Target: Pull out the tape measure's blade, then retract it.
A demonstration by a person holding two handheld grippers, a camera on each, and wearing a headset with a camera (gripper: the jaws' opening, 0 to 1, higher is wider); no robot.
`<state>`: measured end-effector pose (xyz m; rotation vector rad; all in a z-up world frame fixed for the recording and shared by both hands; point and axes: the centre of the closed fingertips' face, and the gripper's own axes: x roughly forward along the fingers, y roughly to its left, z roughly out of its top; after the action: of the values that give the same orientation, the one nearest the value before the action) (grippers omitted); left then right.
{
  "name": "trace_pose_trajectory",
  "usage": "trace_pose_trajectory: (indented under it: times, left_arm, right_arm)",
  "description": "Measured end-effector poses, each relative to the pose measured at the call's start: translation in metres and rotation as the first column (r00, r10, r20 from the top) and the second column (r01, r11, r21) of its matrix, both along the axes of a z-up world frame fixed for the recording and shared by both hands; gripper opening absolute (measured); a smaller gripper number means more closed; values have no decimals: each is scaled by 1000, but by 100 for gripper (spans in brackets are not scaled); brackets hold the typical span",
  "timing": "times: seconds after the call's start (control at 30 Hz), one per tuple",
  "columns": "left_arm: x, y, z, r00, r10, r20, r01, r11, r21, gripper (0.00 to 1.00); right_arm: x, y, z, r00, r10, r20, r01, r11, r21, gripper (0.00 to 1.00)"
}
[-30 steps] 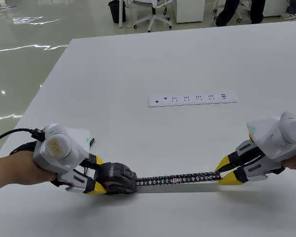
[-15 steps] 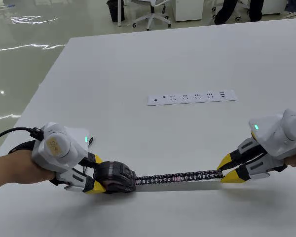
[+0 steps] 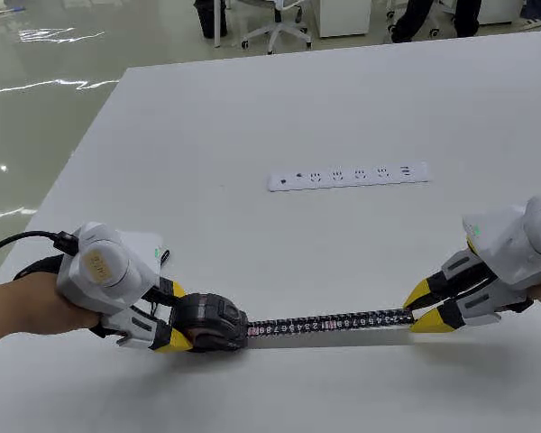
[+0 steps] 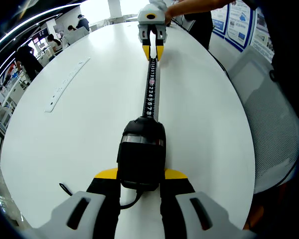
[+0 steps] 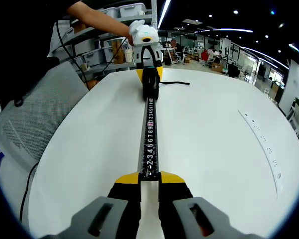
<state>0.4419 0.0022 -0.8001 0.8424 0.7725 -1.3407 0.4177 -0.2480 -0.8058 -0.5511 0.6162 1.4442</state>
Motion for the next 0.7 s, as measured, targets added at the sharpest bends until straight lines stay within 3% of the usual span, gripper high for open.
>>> trace_pose_trajectory:
  times: [0.7]
  left_arm:
    - [-2,0,1,1000,-4,1,4,1000,4,25]
  right_arm:
    - [-3,-11,-1,1000,-13,-4,13,1000,-8,11]
